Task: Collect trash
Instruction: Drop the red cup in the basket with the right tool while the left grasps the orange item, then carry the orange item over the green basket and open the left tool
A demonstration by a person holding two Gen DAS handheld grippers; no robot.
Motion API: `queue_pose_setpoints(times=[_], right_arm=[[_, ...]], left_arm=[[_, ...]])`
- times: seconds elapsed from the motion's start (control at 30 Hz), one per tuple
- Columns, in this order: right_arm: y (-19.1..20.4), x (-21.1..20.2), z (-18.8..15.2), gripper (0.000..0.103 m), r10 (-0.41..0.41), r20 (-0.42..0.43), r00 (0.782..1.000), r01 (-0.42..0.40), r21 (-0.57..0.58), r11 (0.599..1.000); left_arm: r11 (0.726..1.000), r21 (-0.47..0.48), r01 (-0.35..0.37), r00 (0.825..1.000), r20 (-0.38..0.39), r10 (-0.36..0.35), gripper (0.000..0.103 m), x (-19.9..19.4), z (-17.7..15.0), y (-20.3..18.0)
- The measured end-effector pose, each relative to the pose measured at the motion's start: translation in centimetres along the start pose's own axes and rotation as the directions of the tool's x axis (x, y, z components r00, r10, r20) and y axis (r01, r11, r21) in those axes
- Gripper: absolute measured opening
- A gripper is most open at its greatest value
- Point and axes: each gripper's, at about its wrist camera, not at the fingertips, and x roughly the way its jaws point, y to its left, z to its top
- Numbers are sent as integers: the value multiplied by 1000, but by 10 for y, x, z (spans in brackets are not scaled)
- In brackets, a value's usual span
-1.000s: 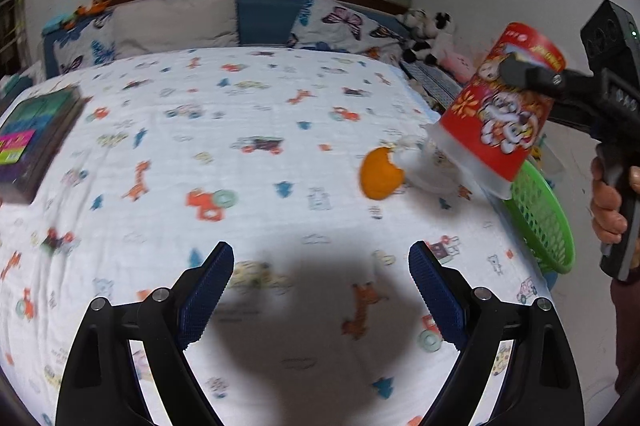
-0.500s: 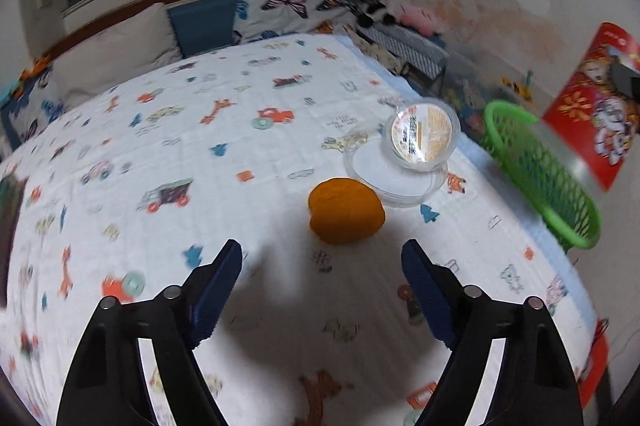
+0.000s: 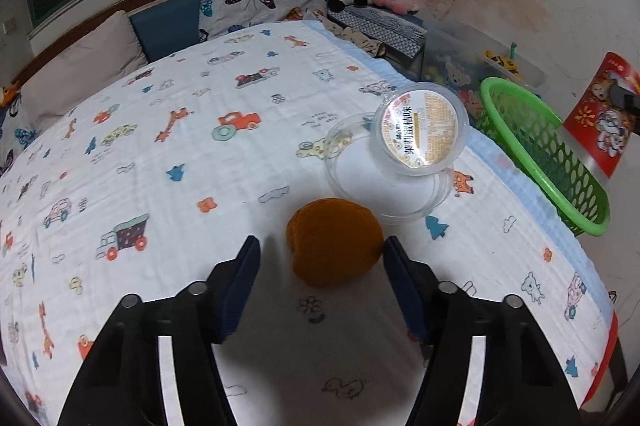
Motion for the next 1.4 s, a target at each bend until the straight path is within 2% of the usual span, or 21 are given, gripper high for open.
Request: queue_pose_setpoints(times=[0.1, 0.33, 0.67, 1.0, 1.2, 1.4], right_arm=[[-10, 1, -2, 67, -30, 1, 1000, 30, 16, 999], [-24, 4, -12, 67, -107, -12, 994, 107, 35, 994], [-42, 9, -22, 68, -197, -33, 980, 198, 61, 978], [-61, -13, -27, 72, -228, -5, 974, 227, 129, 965], [-60, -32, -35, 74, -239, 16, 971, 235, 137, 962], [-59, -47, -45, 76, -238, 28, 971, 232, 144, 962]], left_arm=[[1000, 21, 13, 1000, 11, -13, 45, 0, -1, -6], [1000, -12, 16, 1000, 19, -16, 34, -6, -7, -5], [991, -81, 109, 992, 76, -103, 31, -46, -18, -7], [971, 18, 237, 963, 131, -237, 31, -73, 8, -70], [950, 74, 304, 945, 103, -310, 31, -56, 28, -116], [938, 78, 338, 938, 52, -342, 31, -28, 43, -149]])
